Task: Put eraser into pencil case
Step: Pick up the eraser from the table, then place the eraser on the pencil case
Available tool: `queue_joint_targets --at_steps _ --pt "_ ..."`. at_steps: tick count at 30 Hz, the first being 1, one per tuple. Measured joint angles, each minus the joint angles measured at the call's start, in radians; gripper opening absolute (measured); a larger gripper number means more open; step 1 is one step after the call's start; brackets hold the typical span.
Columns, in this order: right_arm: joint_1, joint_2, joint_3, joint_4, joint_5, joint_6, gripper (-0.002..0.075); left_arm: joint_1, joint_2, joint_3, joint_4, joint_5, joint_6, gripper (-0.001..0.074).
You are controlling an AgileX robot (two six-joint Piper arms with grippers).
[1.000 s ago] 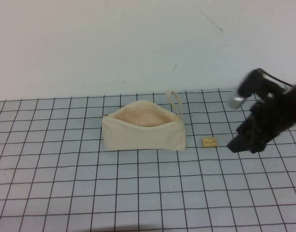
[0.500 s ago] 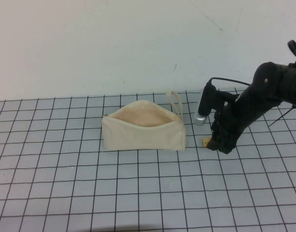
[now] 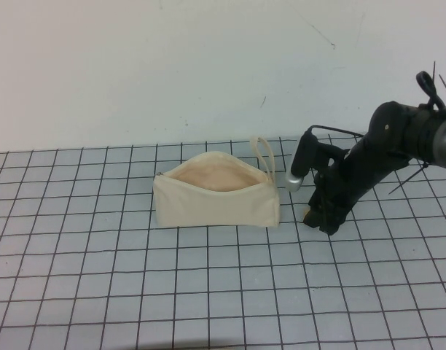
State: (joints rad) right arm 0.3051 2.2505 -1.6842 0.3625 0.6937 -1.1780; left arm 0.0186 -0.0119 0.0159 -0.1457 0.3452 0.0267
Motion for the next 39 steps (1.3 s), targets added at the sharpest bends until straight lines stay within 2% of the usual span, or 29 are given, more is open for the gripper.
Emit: queue_joint_targets --at_steps 3,4,11,18,20,23,25,28,36,38,39 --pt "0.000 0.000 -0.002 0.002 0.016 0.002 0.0213 0.000 0.000 0.000 0.000 0.000 0.000 -0.0001" --pt "0.000 0.000 -0.002 0.002 0.016 0.005 0.0202 0.000 0.000 0.000 0.000 0.000 0.000 -0.0001" --pt "0.000 -0.023 -0.053 -0.056 0.058 0.031 0.0203 0.000 0.000 0.000 0.000 0.000 0.000 -0.0001" --pt "0.000 -0.165 -0.177 -0.107 0.072 0.133 0.0203 0.000 0.000 0.000 0.000 0.000 0.000 -0.0001" --pt "0.000 -0.199 -0.215 -0.058 0.076 0.156 0.0203 0.000 0.000 0.000 0.000 0.000 0.000 -0.0001" --pt "0.000 -0.246 -0.248 0.173 0.076 0.156 0.0203 0.000 0.000 0.000 0.000 0.000 0.000 -0.0001" --pt "0.002 -0.260 -0.255 0.355 0.079 0.089 0.0203 0.000 0.000 0.000 0.000 0.000 0.000 -0.0001" --pt "0.028 -0.257 -0.255 0.500 0.083 -0.025 0.0203 0.000 0.000 0.000 0.000 0.000 0.000 -0.0001" --pt "0.116 -0.156 -0.255 0.548 0.081 -0.111 0.0206 0.000 0.000 0.000 0.000 0.000 0.000 -0.0001" --pt "0.129 -0.132 -0.255 0.541 0.076 -0.104 0.0256 0.000 0.000 0.000 0.000 0.000 0.000 -0.0001" --pt "0.134 -0.123 -0.255 0.530 0.074 -0.096 0.0307 0.000 0.000 0.000 0.000 0.000 0.000 -0.0001"
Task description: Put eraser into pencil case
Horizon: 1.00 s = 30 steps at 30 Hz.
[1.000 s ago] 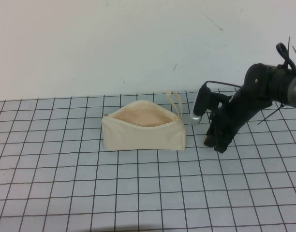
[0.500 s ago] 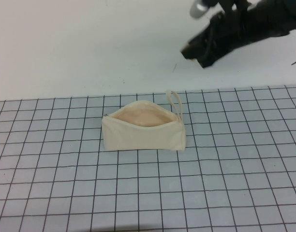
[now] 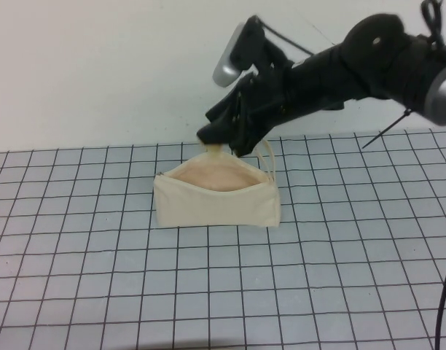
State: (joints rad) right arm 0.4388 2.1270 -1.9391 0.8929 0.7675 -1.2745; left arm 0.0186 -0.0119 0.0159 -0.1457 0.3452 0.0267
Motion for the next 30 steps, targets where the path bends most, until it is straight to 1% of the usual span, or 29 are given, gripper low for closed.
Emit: queue_joint_targets --at_steps 2,3,4,6,7,8,10,12,14,15,16,18,20,25,27,30 --pt "0.006 0.006 0.000 -0.024 -0.007 0.011 0.0430 0.000 0.000 0.000 0.000 0.000 0.000 -0.0001" --pt "0.007 0.006 0.000 -0.034 -0.011 0.013 0.0479 0.000 0.000 0.000 0.000 0.000 0.000 -0.0001" --pt "0.007 0.006 0.000 -0.047 -0.017 0.015 0.0511 0.000 0.000 0.000 0.000 0.000 0.000 -0.0001" --pt "0.007 -0.008 0.000 -0.077 -0.020 0.021 0.0533 0.000 0.000 0.000 0.000 0.000 0.000 -0.0001" --pt "0.007 -0.021 0.000 -0.099 -0.020 0.032 0.0530 0.000 0.000 0.000 0.000 0.000 0.000 -0.0001" --pt "0.007 -0.033 0.000 -0.123 -0.020 0.044 0.0519 0.000 0.000 0.000 0.000 0.000 0.000 -0.0001" --pt "0.007 -0.081 0.000 -0.212 -0.008 0.095 0.0454 0.000 0.000 0.000 0.000 0.000 0.000 -0.0001" --pt "0.007 -0.140 0.000 -0.337 0.024 0.161 0.0346 0.000 0.000 0.000 0.000 0.000 0.000 -0.0001" --pt "0.007 -0.217 0.000 -0.502 0.078 0.246 0.0225 0.000 0.000 0.000 0.000 0.000 0.000 -0.0001" --pt "0.007 -0.257 0.000 -0.586 0.114 0.287 0.0153 0.000 0.000 0.000 0.000 0.000 0.000 -0.0001" --pt "0.007 -0.297 0.000 -0.665 0.150 0.331 0.0099 0.000 0.000 0.000 0.000 0.000 0.000 -0.0001" --pt "0.003 -0.369 0.000 -0.774 0.202 0.417 0.0048 0.000 0.000 0.000 0.000 0.000 0.000 -0.0001" --pt "-0.004 -0.443 0.000 -0.828 0.237 0.473 0.0022 0.000 0.000 0.000 0.000 0.000 0.000 -0.0001" --pt "-0.013 -0.674 0.040 -0.908 0.256 0.587 0.0007 0.000 0.000 0.000 0.000 0.000 0.000 -0.0001" --pt "-0.013 -0.792 0.102 -0.968 0.256 0.650 0.0006 0.000 0.000 0.000 0.000 0.000 0.000 -0.0001" --pt "-0.013 -0.976 0.264 -1.058 0.206 0.745 0.0006 0.000 0.000 0.000 0.000 0.000 0.000 -0.0001"
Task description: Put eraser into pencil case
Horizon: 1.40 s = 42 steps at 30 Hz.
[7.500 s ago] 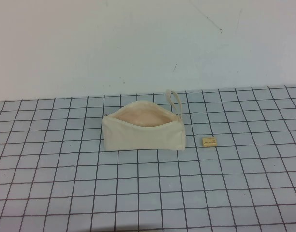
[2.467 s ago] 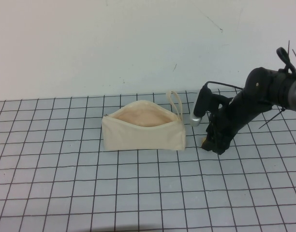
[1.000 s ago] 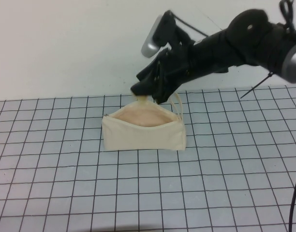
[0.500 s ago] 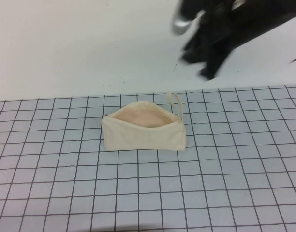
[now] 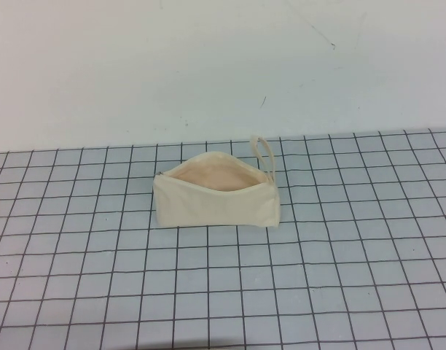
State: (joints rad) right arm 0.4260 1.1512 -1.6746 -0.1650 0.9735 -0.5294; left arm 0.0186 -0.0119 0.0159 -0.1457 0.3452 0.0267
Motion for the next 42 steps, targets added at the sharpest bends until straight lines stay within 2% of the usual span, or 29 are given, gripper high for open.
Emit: queue_joint_targets --at_steps 4,10,19,32,36,39,42 --pt "0.000 -0.257 0.291 -0.047 -0.134 0.086 0.0006 0.000 0.000 0.000 0.000 0.000 0.000 -0.0001" --pt "0.000 -0.582 0.633 -0.055 -0.172 0.223 0.0004 0.000 0.000 0.000 0.000 0.000 0.000 -0.0001" --pt "0.000 -0.981 0.963 -0.052 -0.181 0.391 0.0003 0.000 0.000 0.000 0.000 0.000 0.000 -0.0002" --pt "0.000 -0.987 1.094 0.107 -0.196 0.407 0.0002 0.000 0.000 0.000 0.000 0.000 0.000 -0.0002" --pt "0.000 -0.987 1.146 0.107 -0.197 0.402 0.0002 0.000 0.000 0.000 0.000 0.000 0.000 -0.0002" --pt "-0.006 -0.986 1.186 0.046 -0.200 0.362 0.0002 0.000 0.000 0.000 0.000 0.000 0.000 -0.0002" --pt "-0.076 -0.993 1.242 0.000 -0.258 0.353 0.0002 0.000 0.000 0.000 0.000 0.000 0.000 -0.0002"
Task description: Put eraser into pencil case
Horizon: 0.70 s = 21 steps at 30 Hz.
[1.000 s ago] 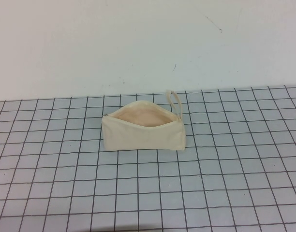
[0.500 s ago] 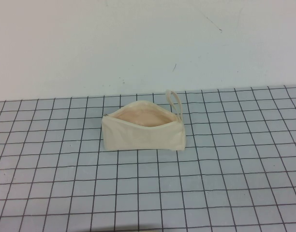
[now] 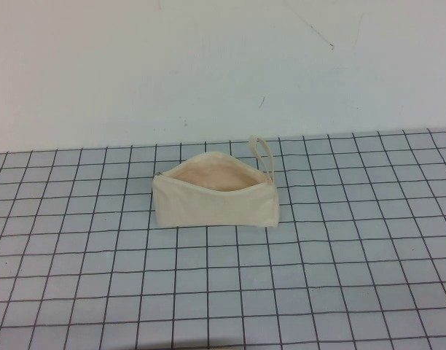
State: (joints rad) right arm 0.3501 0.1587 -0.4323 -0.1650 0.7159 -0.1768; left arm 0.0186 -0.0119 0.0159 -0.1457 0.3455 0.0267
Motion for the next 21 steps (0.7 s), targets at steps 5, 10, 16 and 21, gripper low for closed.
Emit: queue_joint_targets --at_steps 5,10,16,21 --pt "-0.171 -0.037 0.179 -0.017 -0.261 0.062 0.0002 0.000 0.000 0.000 0.000 0.000 0.000 -0.0002" --pt "-0.281 -0.146 0.400 -0.021 -0.465 0.144 0.0001 0.000 0.000 0.000 0.000 0.000 0.000 -0.0002" --pt "-0.302 -0.167 0.460 -0.017 -0.401 0.155 0.0001 0.000 0.000 0.000 0.000 0.000 0.000 -0.0002" --pt "-0.302 -0.167 0.460 -0.013 -0.387 0.158 0.0001 0.000 0.000 0.000 0.000 0.000 0.000 -0.0002"
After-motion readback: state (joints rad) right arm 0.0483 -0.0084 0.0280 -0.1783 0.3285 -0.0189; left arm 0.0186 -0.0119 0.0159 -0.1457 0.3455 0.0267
